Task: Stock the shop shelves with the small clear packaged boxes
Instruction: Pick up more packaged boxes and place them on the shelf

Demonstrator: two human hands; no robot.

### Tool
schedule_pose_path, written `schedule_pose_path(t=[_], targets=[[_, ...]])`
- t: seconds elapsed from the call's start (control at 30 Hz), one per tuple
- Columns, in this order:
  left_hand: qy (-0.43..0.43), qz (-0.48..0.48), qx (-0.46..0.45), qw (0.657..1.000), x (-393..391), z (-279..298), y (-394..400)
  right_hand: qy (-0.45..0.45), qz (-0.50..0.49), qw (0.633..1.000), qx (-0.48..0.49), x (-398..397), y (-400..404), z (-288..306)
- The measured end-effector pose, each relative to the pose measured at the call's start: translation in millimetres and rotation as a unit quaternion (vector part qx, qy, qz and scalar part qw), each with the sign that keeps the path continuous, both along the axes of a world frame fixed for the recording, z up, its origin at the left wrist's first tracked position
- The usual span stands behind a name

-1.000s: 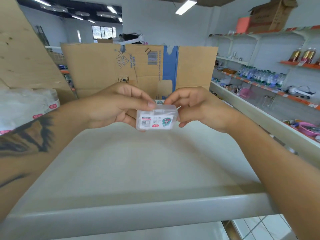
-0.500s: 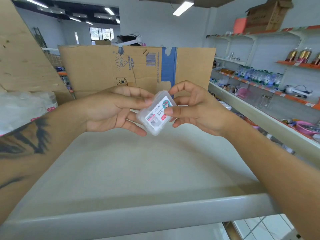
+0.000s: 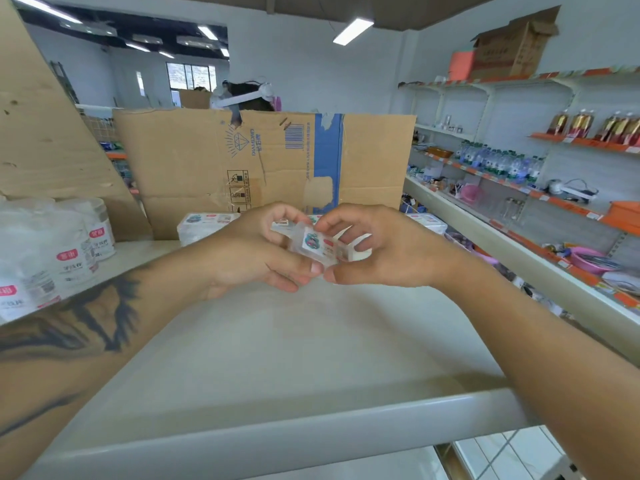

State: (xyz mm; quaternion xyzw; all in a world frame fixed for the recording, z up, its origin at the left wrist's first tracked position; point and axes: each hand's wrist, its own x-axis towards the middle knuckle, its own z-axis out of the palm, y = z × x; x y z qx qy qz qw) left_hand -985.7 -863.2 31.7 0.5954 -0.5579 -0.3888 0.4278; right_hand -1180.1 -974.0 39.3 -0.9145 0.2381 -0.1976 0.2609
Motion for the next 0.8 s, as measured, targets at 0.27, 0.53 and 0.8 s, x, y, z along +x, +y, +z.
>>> schedule_pose_path(t=[0.27,0.53,0.8], targets=[[-0.137,-0.003,-0.041,0.99,-15.3,-13.9,-3.9,0.11,-0.073,0.978,-0.163,-30.2,5.1,10.8],[-0.451,-0.175,0.051,0.873,-45.9,-24.4,10.9,0.28,-0.203,0.921,-0.179,-73.9,-7.9,7.5],[-0.517,-0.207,0.075,0.828,-42.6,-29.1,13.8,0.251,-0.293,0.912,-0.143,-81.2,-32.3,-17.9]])
